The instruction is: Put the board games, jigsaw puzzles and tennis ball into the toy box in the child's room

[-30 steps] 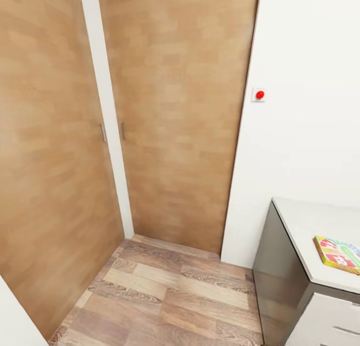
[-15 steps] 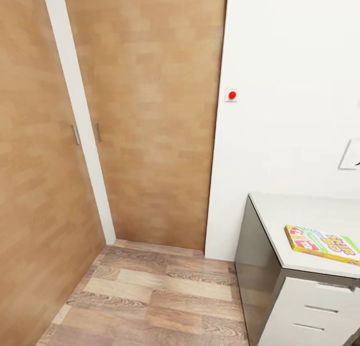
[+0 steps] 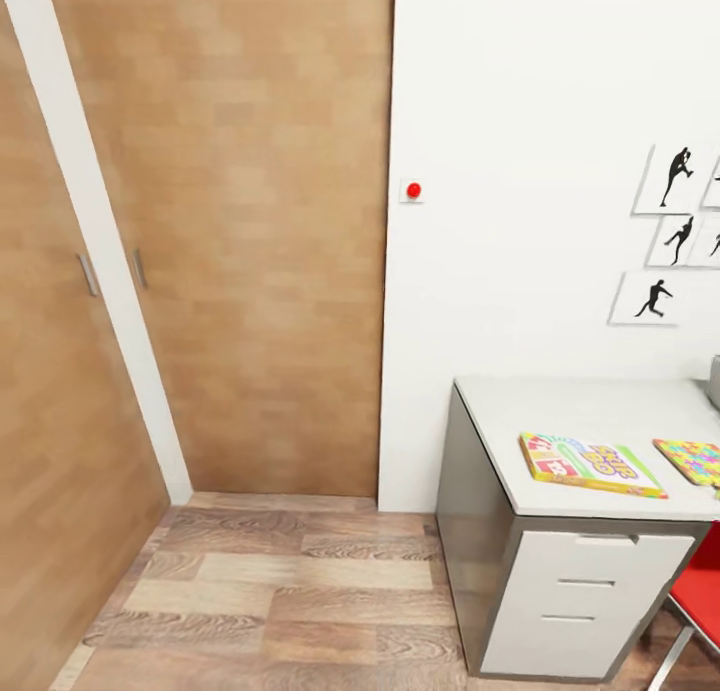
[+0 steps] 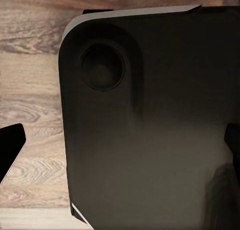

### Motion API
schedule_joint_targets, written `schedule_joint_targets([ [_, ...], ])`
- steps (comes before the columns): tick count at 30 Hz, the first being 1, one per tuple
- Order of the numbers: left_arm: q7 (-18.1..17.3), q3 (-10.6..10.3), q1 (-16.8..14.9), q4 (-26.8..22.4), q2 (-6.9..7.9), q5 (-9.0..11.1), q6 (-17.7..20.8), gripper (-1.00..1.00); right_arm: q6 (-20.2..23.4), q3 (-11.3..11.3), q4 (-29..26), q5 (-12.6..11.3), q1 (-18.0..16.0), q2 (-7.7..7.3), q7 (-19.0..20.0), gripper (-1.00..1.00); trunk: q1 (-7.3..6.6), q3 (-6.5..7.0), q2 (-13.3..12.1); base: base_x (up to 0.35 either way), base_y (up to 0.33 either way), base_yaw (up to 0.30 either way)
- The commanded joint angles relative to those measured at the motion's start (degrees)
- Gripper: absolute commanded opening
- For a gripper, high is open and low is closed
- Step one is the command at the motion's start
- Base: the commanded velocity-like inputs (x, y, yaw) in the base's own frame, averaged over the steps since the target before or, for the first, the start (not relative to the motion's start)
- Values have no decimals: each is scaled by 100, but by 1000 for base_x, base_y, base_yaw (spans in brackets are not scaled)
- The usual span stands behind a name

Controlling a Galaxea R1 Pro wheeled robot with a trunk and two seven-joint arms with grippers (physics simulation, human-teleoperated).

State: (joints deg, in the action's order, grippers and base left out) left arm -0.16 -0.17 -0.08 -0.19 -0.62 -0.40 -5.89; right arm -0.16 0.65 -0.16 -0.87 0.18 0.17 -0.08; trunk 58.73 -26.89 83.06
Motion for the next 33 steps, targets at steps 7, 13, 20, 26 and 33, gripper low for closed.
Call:
schedule_joint_targets([
  [7,-2,-1,-1,1,7,-4,-18,100,-2,6,-2,-9,-1,1,-1,100,0,-4,2,0,0,-261],
  [13,-2,-1,-1,1,9,-4,-18,100,-2,6,-2,-9,-1,1,-1,100,0,-4,2,0,0,-261],
  [20,1,-1,-1,1,9,-4,-18,100,-2,6,-2,-9,-1,1,-1,100,0,-4,2,0,0,-261],
  [26,0,-1,-1,1,9,-4,-24,100,-2,6,-2,-9,-1,1,-1,100,0,-4,2,0,0,-261],
  [33,2,5,-1,-7,15,-4,-26,100,-2,6,-2,-28,-1,3,-1,100,0,-4,2,0,0,-261],
])
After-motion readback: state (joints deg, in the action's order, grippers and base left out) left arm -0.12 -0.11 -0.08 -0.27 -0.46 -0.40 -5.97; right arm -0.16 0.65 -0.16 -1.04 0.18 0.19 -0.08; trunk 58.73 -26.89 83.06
